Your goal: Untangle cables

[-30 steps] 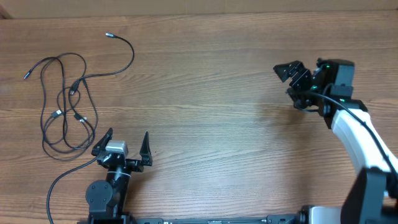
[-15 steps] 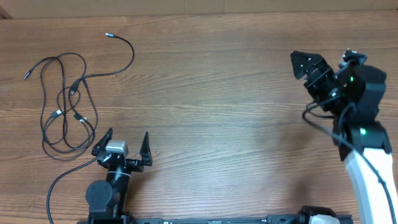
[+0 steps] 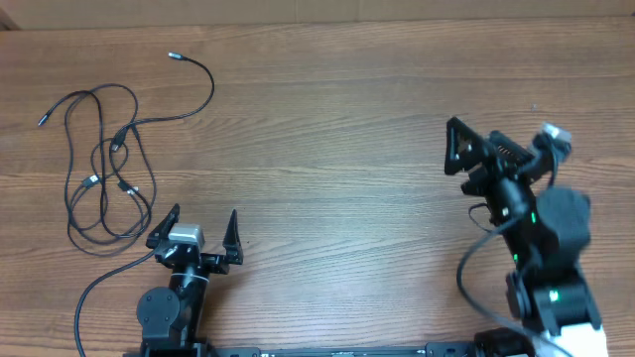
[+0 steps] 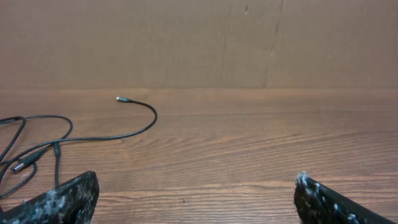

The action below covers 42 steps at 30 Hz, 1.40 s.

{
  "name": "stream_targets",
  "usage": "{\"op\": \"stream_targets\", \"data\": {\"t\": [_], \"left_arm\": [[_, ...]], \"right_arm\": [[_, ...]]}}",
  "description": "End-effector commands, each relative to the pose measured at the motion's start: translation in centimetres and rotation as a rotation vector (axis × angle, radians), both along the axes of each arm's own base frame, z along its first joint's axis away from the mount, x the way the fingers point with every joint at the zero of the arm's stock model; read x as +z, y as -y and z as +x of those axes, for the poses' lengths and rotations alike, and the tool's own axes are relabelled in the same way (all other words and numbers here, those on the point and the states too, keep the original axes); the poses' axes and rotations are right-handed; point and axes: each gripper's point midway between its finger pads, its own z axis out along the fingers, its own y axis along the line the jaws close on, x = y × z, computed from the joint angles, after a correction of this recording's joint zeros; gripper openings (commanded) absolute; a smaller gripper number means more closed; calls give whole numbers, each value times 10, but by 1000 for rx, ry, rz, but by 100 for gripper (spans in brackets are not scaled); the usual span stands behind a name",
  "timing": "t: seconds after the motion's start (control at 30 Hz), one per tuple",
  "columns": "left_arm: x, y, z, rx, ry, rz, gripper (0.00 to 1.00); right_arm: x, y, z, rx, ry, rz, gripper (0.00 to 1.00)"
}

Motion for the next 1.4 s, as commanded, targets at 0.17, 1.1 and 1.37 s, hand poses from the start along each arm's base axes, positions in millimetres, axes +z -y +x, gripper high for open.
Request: {"op": "stream_targets", "data": {"t": [0.17,1.1,1.37], "left_arm": [[0,-5,0,21,6,20,99],[0,-5,0,21,6,20,100],[0,-5,0,21,6,20,100]], "right_arm": [[36,-12,-51,68,449,-285,100],[-22,-6,-97,38,615,-298,100],[-34,-8,-93,39,571,-346,100]]}}
